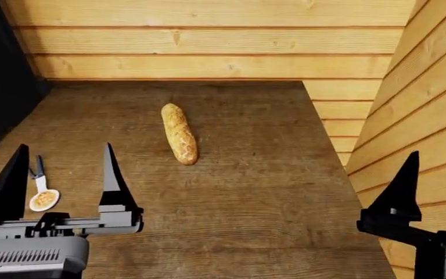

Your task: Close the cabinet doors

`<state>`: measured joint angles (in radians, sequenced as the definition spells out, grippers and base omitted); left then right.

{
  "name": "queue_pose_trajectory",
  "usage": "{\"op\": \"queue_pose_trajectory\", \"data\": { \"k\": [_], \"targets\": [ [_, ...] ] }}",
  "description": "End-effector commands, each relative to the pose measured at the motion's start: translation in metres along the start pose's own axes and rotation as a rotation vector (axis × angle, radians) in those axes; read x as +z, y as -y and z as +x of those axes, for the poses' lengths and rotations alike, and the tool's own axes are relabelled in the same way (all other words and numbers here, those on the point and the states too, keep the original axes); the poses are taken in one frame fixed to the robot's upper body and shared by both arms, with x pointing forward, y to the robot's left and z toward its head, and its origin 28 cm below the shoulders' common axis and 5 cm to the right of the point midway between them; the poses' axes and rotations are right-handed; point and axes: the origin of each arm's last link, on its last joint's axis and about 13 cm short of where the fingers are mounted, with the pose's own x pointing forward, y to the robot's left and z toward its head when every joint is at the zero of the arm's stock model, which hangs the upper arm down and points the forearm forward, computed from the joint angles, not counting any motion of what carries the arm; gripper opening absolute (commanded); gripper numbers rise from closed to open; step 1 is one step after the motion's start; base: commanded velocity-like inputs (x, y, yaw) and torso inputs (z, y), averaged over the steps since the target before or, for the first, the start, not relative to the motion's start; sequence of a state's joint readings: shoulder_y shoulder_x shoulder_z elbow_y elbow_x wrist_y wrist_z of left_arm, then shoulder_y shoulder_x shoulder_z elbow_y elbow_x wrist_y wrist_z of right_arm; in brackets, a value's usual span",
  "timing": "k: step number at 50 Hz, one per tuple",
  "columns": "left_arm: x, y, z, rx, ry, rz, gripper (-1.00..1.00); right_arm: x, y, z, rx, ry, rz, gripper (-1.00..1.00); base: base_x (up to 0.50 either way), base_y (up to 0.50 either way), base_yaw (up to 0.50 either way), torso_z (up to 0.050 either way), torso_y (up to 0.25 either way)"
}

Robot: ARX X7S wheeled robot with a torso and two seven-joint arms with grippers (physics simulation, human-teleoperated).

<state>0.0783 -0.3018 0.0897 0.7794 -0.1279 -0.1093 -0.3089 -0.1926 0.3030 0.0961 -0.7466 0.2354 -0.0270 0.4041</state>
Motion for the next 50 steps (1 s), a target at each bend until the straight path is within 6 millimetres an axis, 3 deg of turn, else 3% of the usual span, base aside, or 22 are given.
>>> {"op": "queue_pose_trajectory", "data": {
  "k": [1,30,38,50],
  "targets": [
    [0.003,0.001,0.0,-0.007,0.007,0.0,1.0,0.03,0.002,0.003,-0.003,0.107,0.043,1.0,0.0,0.0,0.0,0.0,0.0],
    [0.008,0.0,0.003,-0.013,0.024,-0.004,1.0,0.072,-0.01,0.05,0.019,0.218,0.087,1.0,0.0,0.0,0.0,0.0,0.0],
    [0.008,-0.001,0.004,0.0,0.027,-0.007,1.0,0.095,-0.015,0.065,0.033,0.28,0.111,1.0,0.0,0.0,0.0,0.0,0.0],
    [0.005,-0.002,0.006,0.017,0.005,0.024,1.0,0.109,-0.017,0.076,0.069,0.262,0.232,1.0,0.0,0.0,0.0,0.0,0.0]
  ]
}}
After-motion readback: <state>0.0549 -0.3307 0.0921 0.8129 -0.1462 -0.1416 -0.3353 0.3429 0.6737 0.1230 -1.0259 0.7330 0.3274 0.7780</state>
